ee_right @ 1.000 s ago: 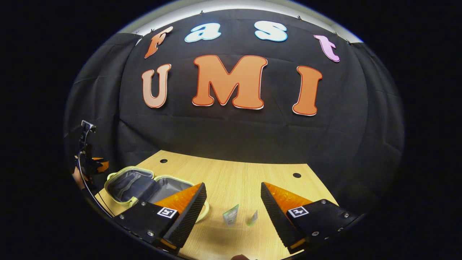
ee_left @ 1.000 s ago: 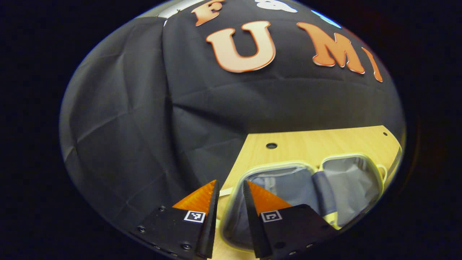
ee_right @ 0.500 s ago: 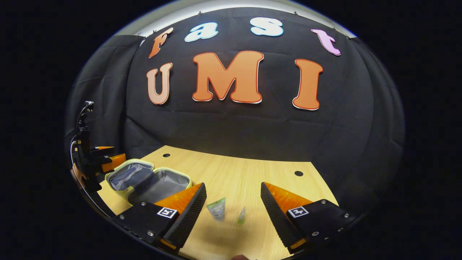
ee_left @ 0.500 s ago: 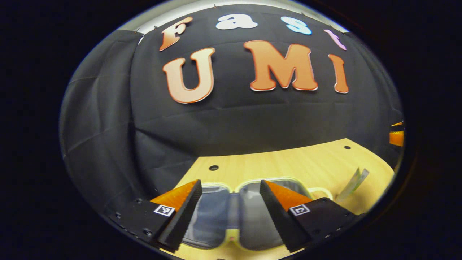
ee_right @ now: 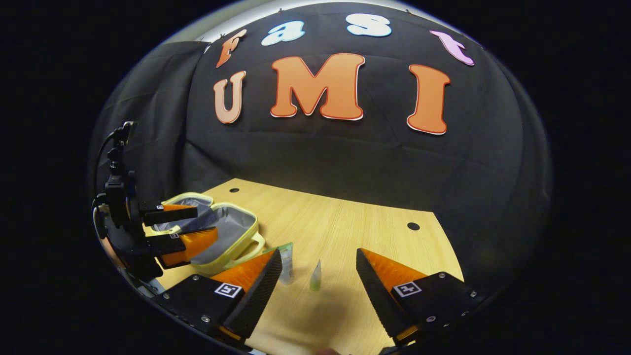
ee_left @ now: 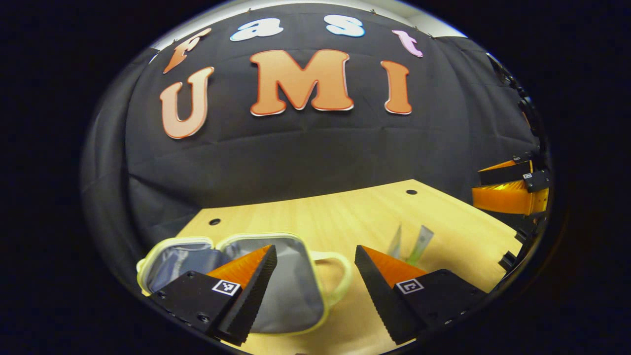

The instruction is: First open the suitcase, pack the skin care products into it, and then close the suitcase.

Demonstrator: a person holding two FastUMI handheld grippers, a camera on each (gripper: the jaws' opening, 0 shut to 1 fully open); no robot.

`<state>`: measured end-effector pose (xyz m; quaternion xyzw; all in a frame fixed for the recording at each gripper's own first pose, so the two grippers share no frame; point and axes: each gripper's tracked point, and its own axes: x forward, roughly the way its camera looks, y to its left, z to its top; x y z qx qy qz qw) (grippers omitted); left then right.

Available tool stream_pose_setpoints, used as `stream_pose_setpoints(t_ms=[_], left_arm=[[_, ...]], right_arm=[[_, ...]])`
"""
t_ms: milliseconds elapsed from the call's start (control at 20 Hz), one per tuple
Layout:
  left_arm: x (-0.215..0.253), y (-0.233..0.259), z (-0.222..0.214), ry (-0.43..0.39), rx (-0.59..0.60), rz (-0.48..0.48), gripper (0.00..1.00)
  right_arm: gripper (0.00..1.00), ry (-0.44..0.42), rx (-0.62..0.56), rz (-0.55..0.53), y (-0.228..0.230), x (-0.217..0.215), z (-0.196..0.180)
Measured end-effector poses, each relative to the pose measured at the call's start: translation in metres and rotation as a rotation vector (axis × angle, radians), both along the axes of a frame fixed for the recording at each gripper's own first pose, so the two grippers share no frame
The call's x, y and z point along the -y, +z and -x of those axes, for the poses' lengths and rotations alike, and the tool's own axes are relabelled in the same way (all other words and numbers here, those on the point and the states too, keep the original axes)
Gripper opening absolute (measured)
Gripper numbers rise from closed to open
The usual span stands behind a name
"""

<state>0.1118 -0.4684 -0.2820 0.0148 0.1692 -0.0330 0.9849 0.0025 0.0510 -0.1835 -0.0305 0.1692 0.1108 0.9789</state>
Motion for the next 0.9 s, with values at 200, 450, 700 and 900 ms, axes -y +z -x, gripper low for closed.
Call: stream_pose_setpoints(t_ms=[200,450,700,900], left_arm=[[0.064,-0.038,-0.006,-0.074,-0.037,0.057,0.99],[0.100,-0.088,-0.027,-0.103,-0.086,0.052,0.98],[0.116,-0.117,-0.058,-0.103,-0.123,0.081,0.83],[0.127,-0.130,-0.065,-0.122,-0.128,0.085,0.47]], right_arm=[[0.96,0.022,-0.038,0.026,-0.027,0.007,-0.004],[0.96,0.035,-0.045,0.011,-0.051,0.007,-0.019],[0.96,0.028,-0.085,0.007,-0.098,0.019,-0.026],[0.96,0.034,-0.128,0.002,-0.141,0.023,-0.036]])
